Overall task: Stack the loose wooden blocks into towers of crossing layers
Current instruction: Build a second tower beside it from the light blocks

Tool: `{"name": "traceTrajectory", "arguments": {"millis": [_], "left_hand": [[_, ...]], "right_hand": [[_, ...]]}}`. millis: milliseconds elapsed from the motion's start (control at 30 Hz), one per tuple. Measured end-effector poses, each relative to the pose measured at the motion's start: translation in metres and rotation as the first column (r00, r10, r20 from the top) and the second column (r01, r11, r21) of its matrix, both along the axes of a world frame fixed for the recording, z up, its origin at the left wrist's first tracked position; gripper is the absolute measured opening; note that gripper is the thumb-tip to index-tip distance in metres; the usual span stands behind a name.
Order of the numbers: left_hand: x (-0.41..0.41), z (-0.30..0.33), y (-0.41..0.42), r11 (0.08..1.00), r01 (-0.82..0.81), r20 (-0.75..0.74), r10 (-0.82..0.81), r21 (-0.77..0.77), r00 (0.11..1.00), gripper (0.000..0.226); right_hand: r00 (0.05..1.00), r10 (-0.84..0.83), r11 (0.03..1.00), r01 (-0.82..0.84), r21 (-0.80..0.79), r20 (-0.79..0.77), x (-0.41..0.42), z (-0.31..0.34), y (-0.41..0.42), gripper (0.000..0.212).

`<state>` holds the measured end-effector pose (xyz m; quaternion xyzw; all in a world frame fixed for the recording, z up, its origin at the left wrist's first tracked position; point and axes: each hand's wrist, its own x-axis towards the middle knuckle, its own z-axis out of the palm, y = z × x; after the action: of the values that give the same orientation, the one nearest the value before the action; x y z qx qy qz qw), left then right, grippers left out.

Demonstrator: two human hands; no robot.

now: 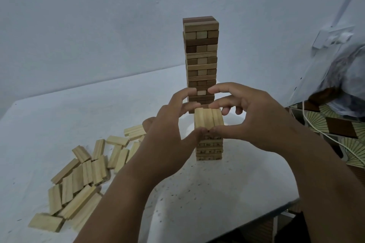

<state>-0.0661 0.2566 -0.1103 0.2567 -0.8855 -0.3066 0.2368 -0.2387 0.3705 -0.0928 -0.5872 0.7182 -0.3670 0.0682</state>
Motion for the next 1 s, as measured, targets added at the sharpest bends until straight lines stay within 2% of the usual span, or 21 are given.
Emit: {"name": "traceTrajectory", "arguments": {"millis": [233,300,433,500,667,1000], "left_hand": [[0.003,-0.004,-0.002,1.000,-0.014,0.011,0.014,0.005,1.000,0.082],[0.008,-0.006,-0.004,0.999,-0.040,-0.025,0.040,0.012,0.999,0.078],[0.013,-0.011,-0.006,0.997,-0.072,-0.073,0.073,0.019,0.995,0.055],[0.012,-0.012,-0.005,0.997,-0.072,-0.076,0.074,0.029,0.994,0.045],[0.010,-0.013,-0.006,0.996,-0.080,-0.079,0.084,0.047,0.993,0.047],[0.008,-0.013,-0.006,0.993,-0.108,-0.043,0.110,0.042,0.993,0.053]], "right_hand": [[0.999,-0.015,1.000,0.015,-0.003,0.038,-0.008,-0.004,0.006,0.088],[0.998,-0.031,0.999,0.033,-0.031,0.047,-0.011,-0.004,0.013,0.081],[0.997,-0.071,0.995,0.070,-0.074,-0.009,-0.013,-0.013,0.020,0.046],[0.997,-0.071,0.996,0.071,-0.062,-0.004,-0.012,-0.017,0.019,0.039],[0.998,-0.036,0.998,0.039,-0.057,0.057,-0.013,-0.023,0.016,0.032],[0.997,-0.069,0.995,0.070,-0.064,0.019,-0.011,-0.020,0.016,0.037]]}}
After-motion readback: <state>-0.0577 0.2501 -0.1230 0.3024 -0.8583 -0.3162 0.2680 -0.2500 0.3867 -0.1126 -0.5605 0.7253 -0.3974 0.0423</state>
